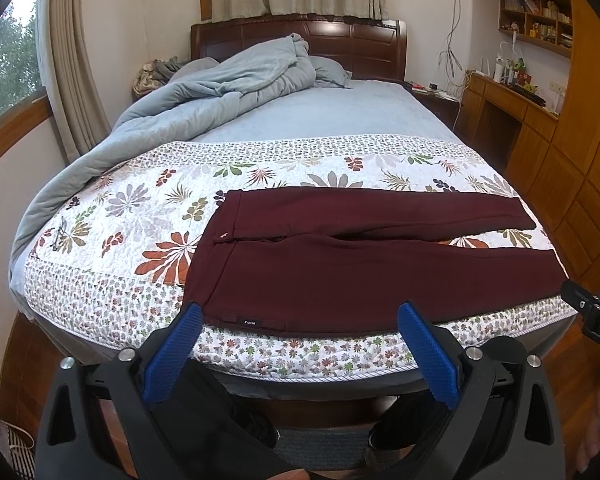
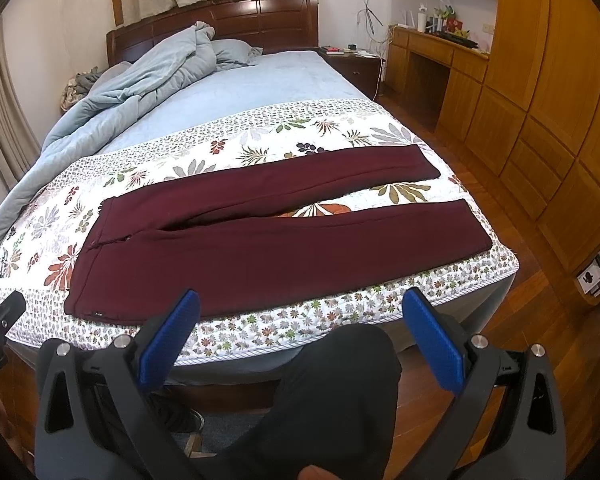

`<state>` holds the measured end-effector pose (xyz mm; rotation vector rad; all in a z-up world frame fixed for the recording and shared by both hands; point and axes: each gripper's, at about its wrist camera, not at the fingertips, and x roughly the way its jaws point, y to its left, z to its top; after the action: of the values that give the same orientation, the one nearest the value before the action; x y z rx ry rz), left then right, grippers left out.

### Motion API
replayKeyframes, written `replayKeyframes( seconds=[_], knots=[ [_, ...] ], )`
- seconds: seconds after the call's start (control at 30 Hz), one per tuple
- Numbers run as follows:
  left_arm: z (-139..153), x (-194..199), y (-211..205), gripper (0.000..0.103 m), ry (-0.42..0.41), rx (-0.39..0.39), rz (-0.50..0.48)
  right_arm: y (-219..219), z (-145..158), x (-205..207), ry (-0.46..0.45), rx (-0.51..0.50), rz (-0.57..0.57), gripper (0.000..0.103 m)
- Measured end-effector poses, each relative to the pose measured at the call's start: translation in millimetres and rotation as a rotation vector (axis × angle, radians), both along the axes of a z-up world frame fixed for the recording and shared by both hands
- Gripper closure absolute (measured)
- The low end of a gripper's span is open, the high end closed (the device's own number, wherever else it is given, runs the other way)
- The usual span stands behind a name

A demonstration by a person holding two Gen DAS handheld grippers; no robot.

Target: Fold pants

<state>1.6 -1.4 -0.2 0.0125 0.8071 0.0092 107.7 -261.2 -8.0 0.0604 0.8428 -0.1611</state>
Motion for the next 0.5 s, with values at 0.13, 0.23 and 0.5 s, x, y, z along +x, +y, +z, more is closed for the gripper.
replayKeyframes(
  seconds=[0.13, 0.23, 0.5],
  knots=[
    [0.5, -0.1, 0.5, 0.004, -0.001, -0.001, 0.000, 1.0, 2.6, -0.2, -0.002, -0.001, 0.000, 0.002],
    [0.9, 0.0, 1.2, 0.004, -0.001, -0.001, 0.000, 0.8, 2.8, -0.2, -0.001, 0.000, 0.000, 0.002],
    [1.3, -0.6, 1.9, 0.004, -0.001, -0.001, 0.000, 0.8, 2.3, -0.5, 0.002, 0.000, 0.001, 0.002]
  ],
)
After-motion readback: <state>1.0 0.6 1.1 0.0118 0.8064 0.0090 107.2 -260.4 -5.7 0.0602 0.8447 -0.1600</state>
